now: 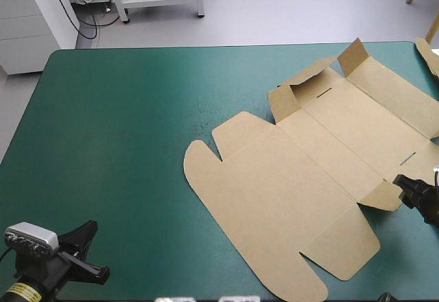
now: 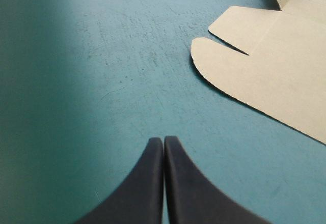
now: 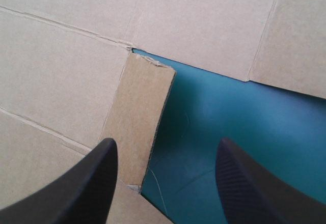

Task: Fold the box

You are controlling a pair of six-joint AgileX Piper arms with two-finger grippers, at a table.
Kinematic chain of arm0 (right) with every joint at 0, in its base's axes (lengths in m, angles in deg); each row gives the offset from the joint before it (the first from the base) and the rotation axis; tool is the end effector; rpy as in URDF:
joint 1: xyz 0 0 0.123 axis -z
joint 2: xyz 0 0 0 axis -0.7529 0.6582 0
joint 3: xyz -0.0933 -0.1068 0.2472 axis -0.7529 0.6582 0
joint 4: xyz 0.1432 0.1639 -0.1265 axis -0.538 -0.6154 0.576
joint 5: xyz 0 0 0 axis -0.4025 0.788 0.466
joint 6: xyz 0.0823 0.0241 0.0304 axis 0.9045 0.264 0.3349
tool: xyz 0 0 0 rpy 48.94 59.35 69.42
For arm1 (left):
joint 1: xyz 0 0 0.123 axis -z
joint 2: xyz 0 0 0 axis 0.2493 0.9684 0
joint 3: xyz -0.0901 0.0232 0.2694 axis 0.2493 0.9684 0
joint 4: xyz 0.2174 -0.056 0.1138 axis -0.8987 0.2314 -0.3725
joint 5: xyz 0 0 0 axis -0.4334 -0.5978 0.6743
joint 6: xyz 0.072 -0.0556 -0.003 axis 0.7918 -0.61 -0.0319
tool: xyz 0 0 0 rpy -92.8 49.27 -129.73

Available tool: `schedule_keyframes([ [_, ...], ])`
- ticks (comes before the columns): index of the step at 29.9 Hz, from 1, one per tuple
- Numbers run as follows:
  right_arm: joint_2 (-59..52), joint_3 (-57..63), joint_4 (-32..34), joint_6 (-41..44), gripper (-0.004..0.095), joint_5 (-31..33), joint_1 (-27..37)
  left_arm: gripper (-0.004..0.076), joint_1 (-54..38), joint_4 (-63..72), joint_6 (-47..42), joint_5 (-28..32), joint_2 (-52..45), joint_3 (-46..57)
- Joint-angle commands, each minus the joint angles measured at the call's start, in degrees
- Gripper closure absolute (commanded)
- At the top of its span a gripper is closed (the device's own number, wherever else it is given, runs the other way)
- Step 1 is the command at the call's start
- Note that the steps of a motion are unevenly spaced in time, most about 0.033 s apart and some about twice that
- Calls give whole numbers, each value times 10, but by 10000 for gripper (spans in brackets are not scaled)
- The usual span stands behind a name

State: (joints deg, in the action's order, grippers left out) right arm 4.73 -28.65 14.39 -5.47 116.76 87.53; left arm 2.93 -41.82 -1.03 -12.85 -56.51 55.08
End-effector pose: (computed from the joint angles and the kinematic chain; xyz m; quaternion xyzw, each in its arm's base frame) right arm 0.1474 -0.0852 0.2756 0.2987 0.9164 0.0579 0.2602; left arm 0.0266 -0.0141 0.2789 0.1228 0.8208 -0.1212 0.5446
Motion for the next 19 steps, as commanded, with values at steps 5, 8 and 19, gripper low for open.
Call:
schedule_keyframes([
  [5,3,42,-86,-69,385,-93,5,732,0,6,0,43,10,-13],
  [8,7,56,-98,-80,400,-123,5,731,0,6,0,43,10,-13],
  [19,97,59,-180,-157,401,-118,5,732,0,6,0,43,10,-13],
])
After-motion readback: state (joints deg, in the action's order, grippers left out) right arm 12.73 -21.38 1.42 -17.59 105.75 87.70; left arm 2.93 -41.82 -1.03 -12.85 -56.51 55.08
